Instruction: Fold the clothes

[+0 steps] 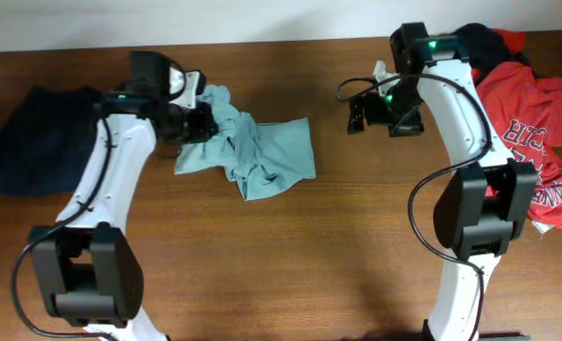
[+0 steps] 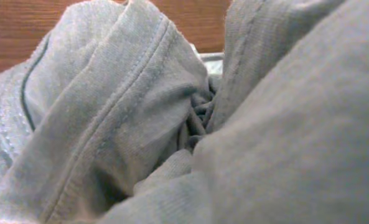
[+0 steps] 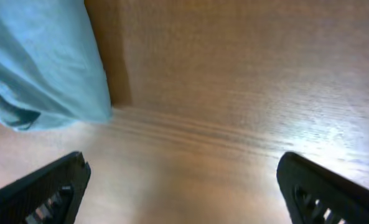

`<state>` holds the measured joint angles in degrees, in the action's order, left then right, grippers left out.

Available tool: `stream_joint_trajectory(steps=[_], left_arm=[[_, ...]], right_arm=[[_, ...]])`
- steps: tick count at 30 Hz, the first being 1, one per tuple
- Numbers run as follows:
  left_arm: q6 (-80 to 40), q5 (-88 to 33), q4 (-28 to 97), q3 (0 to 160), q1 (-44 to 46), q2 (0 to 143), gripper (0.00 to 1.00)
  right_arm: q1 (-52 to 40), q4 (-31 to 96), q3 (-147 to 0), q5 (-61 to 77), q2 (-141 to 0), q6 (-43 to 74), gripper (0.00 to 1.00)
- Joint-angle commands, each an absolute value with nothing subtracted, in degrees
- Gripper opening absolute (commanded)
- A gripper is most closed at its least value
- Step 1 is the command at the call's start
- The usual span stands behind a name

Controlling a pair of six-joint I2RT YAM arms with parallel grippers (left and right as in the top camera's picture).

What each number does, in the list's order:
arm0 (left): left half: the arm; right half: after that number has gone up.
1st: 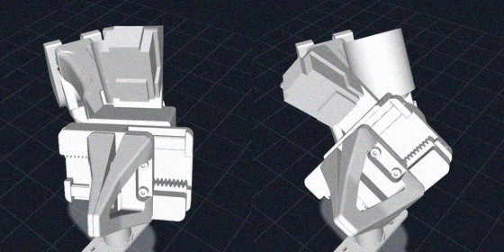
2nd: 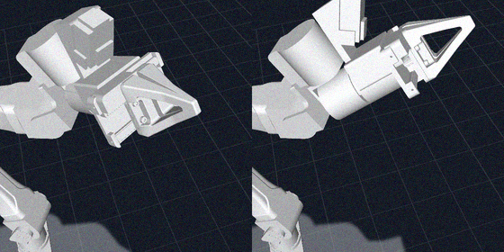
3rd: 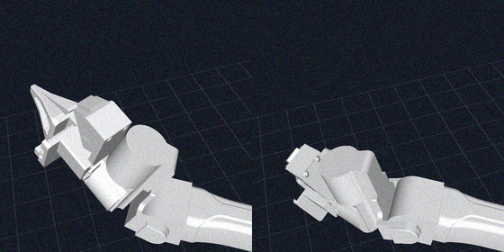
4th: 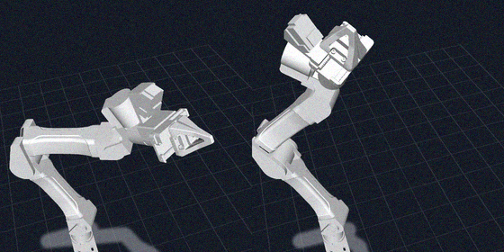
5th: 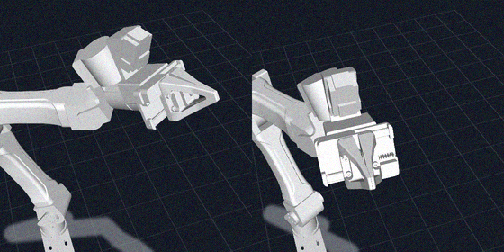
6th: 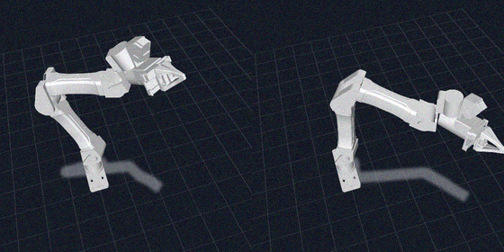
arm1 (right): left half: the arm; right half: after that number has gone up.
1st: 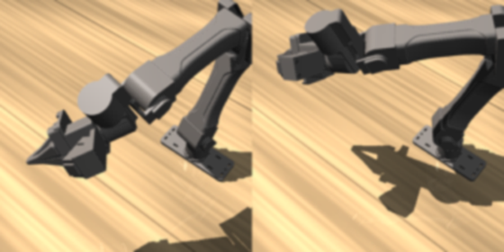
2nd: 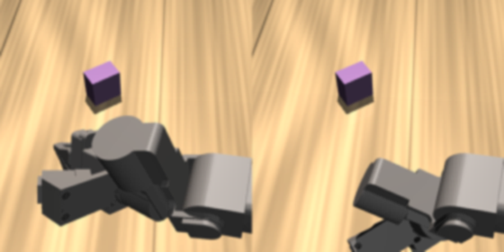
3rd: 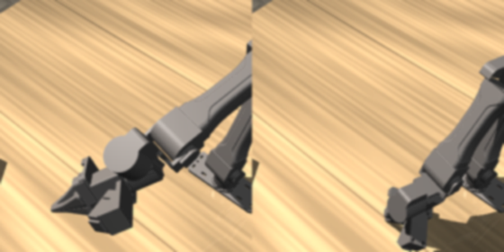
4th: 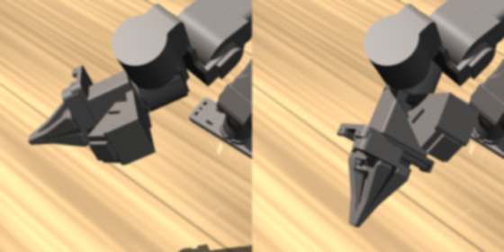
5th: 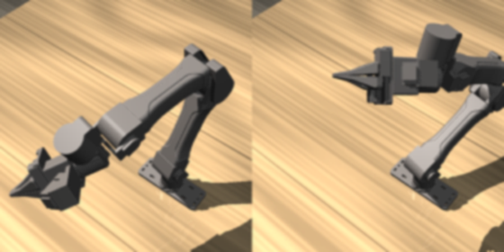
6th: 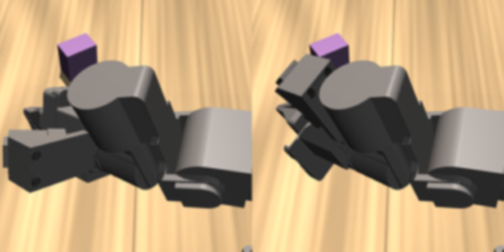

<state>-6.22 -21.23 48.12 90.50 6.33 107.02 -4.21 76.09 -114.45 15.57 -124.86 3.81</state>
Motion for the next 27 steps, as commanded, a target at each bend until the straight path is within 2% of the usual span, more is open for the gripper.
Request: stream_joint_trajectory(steps=[1,12,19,20,22,25,26,27], left_arm=[[-7.25,-17.5,47.16,91.46,9.26,105.51,0.01],[-7.25,-5.37,43.24,91.46,19.27,105.93,0.01],[-7.27,-4.67,40.53,91.46,22.83,107.92,0.01],[-7.27,-4.67,40.53,91.46,23.07,108.29,0.08],[-7.25,-4.67,40.51,91.46,23.49,109.14,0.35],[-7.25,-4.78,40.01,91.46,23.94,109.93,0.87],[-7.22,-5.15,39.72,91.46,24.14,110.0,0.99],[-7.25,-5.17,39.48,91.46,24.29,110.0,0.99]], right_arm=[[-4.49,74.76,-111.7,18.13,-124.11,3.27,1.0],[-4.47,72.97,-109.3,20.29,-124.11,3.22,1.0],[-4.4,72.18,-109.43,24.08,-124.09,3.2,0.99],[-4.4,72.14,-109.47,24.05,-124.01,3.2,0.99],[-4.38,72.16,-109.71,24.08,-123.98,3.2,0.99],[-3.92,72.14,-110.56,25.56,-123.98,3.2,0.99],[-3.53,72.14,-111.15,26.28,-123.98,3.2,1.0],[-3.01,72.14,-111.83,26.94,-123.98,3.22,0.99]])
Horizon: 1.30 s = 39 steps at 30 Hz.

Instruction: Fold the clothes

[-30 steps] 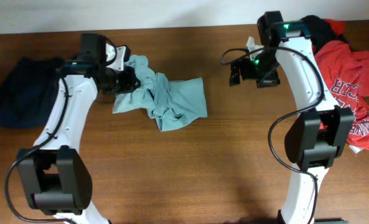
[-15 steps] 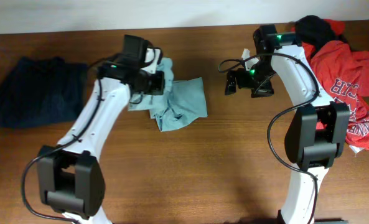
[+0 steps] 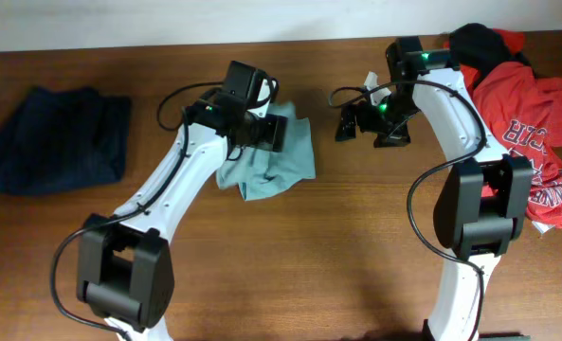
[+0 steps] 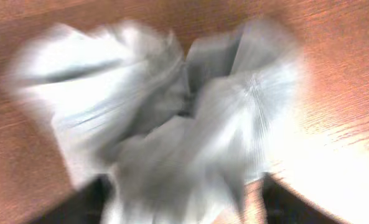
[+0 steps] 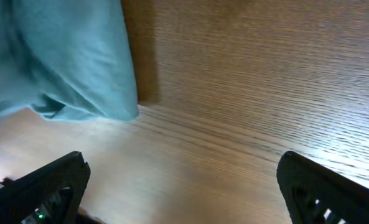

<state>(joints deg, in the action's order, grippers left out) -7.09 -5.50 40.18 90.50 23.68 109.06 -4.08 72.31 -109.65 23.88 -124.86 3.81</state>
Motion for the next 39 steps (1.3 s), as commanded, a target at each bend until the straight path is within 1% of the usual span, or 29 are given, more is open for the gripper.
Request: stream_joint_trajectory(steps=[1,6,10,12,17,21,22,25,32,37,39], left_arm=[[-7.25,-5.17,39.33,91.46,24.43,110.0,0.99],[-7.22,-9.61,37.41,91.46,24.62,110.0,0.99],[-7.25,-14.48,34.44,91.46,24.6,110.0,0.99],[-7.31,-14.63,33.39,91.53,24.14,109.91,0.99],[-13.82,-15.33,35.55,95.72,18.04,109.01,0.99],[-15.42,-15.46,40.23,100.38,10.79,107.22,0.99],[-15.42,-15.4,41.28,101.1,9.26,106.8,0.99],[-15.42,-15.4,43.77,101.8,4.12,105.21,0.99],[-15.38,-15.42,50.13,101.78,-6.9,104.44,0.99],[-14.9,-15.25,52.21,101.73,-10.76,104.44,0.99],[-14.46,-15.25,52.42,101.73,-11.22,104.44,0.99]], right_arm=[[-2.44,72.16,-112.6,27.73,-123.98,3.22,0.99],[1.04,72.73,-116.53,32.91,-123.87,3.2,0.98],[2.72,73.91,-117.6,33.06,-123.85,3.18,0.99],[2.7,74.52,-117.6,33.65,-123.85,1.76,0.99],[0.75,74.96,-117.6,34.28,-123.85,0.19,0.98],[-2.92,73.91,-117.6,34.02,-123.85,0.19,0.93],[-4.36,73.38,-117.6,33.89,-123.83,0.23,0.91],[-8.69,71.83,-117.6,33.17,-123.85,1.48,0.9],[-21.3,66.54,-117.6,16.91,-123.85,10.83,0.9],[-29.19,60.62,-117.6,5.67,-124.11,15.86,0.89],[-31.4,58.0,-117.56,1.72,-124.62,17.87,0.85]])
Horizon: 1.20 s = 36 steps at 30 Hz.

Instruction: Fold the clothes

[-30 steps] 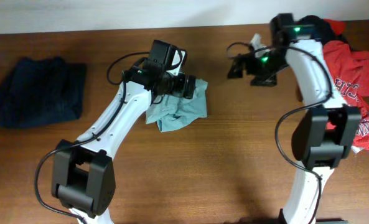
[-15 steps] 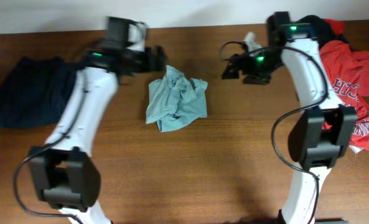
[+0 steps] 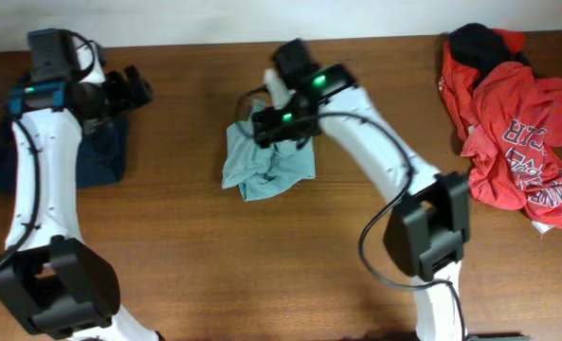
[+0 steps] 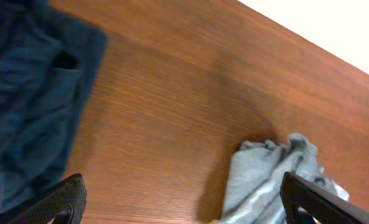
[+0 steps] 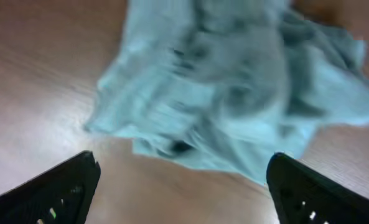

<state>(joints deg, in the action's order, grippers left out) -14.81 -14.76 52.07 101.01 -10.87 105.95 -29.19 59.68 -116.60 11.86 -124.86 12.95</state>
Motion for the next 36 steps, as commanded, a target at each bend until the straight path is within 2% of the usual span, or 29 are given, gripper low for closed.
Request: stream_joint_trajectory(steps=[1,3,10,16,22,36], left_arm=[[-14.31,-15.25,52.53,101.73,-11.31,104.44,0.99],[-13.56,-15.27,52.64,101.73,-11.31,104.44,0.99],[-13.41,-15.25,53.45,101.73,-11.25,104.44,0.99],[-13.17,-15.22,54.52,101.73,-11.27,104.44,0.99],[-13.17,-15.25,54.78,101.71,-11.25,104.44,0.99],[-13.17,-15.25,55.22,101.69,-11.25,104.44,0.99]], right_arm=[[-32.38,56.66,-117.56,0.3,-124.95,18.76,0.82],[-34.0,53.95,-117.56,-1.39,-126.08,20.36,0.77],[-36.99,50.09,-117.56,-1.37,-130.04,23.03,0.74],[-37.45,50.76,-117.56,-2.24,-132.29,23.05,0.67],[-37.54,52.99,-117.56,-5.76,-132.49,24.34,0.52],[-37.6,54.13,-117.54,-6.96,-132.53,26.04,0.51]])
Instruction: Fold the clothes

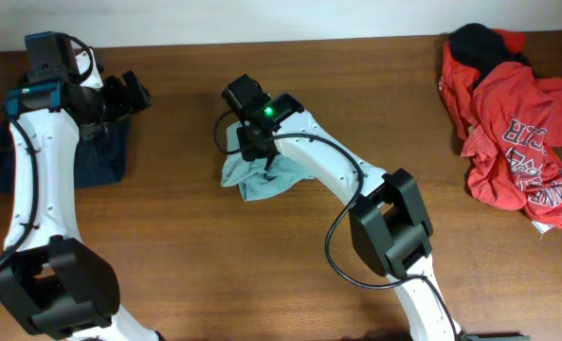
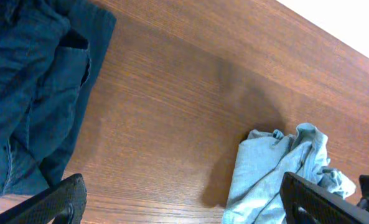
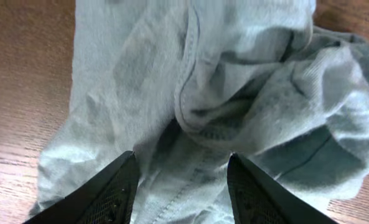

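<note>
A crumpled light blue garment (image 1: 266,175) lies left of the table's middle. My right gripper (image 1: 254,142) is down on its upper left part. In the right wrist view the cloth (image 3: 190,81) fills the picture, and the right gripper (image 3: 183,190) is open, its jaws partly drawn in astride a seamed fold. My left gripper (image 1: 129,95) hovers at the far left beside a dark blue garment (image 1: 44,156). It is wide open with nothing between its fingers (image 2: 66,200). The left wrist view shows the dark blue garment (image 2: 28,93) and the light blue garment (image 2: 277,171).
A heap of red clothes (image 1: 513,114) with a black piece (image 1: 475,43) on top sits at the far right. The brown wooden table (image 1: 214,275) runs to a pale wall at the back edge.
My right gripper has come down onto the upper left part of the light blue garment, and its fingers stand closer together. The left arm has hardly moved.
My left gripper was buried in the light blue garment, which lay spread out, while the right gripper hung open beside it. Then the garment sat bunched further right. Later the left arm was back by the dark blue garment and the right arm reached over the light blue one.
</note>
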`<state>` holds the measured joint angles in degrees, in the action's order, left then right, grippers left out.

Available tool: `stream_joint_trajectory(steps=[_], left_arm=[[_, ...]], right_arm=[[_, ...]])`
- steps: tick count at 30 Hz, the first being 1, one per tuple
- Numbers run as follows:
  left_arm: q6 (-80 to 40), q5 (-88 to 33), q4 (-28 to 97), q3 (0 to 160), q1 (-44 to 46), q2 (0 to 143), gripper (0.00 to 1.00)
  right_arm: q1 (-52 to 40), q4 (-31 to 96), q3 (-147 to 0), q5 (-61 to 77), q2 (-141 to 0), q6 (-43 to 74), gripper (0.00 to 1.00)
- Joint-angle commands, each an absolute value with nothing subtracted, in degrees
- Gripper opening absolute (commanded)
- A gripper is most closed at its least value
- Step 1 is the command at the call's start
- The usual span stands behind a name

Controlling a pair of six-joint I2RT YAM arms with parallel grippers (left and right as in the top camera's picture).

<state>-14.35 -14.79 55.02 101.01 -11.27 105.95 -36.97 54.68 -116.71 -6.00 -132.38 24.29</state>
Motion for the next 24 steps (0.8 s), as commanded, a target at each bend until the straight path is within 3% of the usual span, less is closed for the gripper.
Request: stream_joint_trajectory(steps=[1,4,14,21,24], left_arm=[[-13.17,-15.25,55.22,101.62,-11.25,104.44,0.99],[-13.17,-15.25,55.44,101.62,-11.25,104.44,0.99],[-13.15,-15.25,55.81,101.62,-11.25,104.44,0.99],[-11.86,-15.22,56.23,101.62,-11.25,104.44,0.99],[-11.88,-15.25,56.25,101.62,-11.25,104.44,0.99]], right_arm=[[-37.6,53.78,-117.54,-6.63,-132.53,26.04,0.5],[-37.65,53.56,-117.54,-6.26,-132.55,26.06,0.5],[-38.0,54.26,-117.54,-5.76,-133.6,26.5,0.32],[-37.6,55.55,-117.67,-5.43,-134.87,26.65,0.06],[-36.45,57.32,-118.58,-6.31,-133.58,26.65,0.04]])
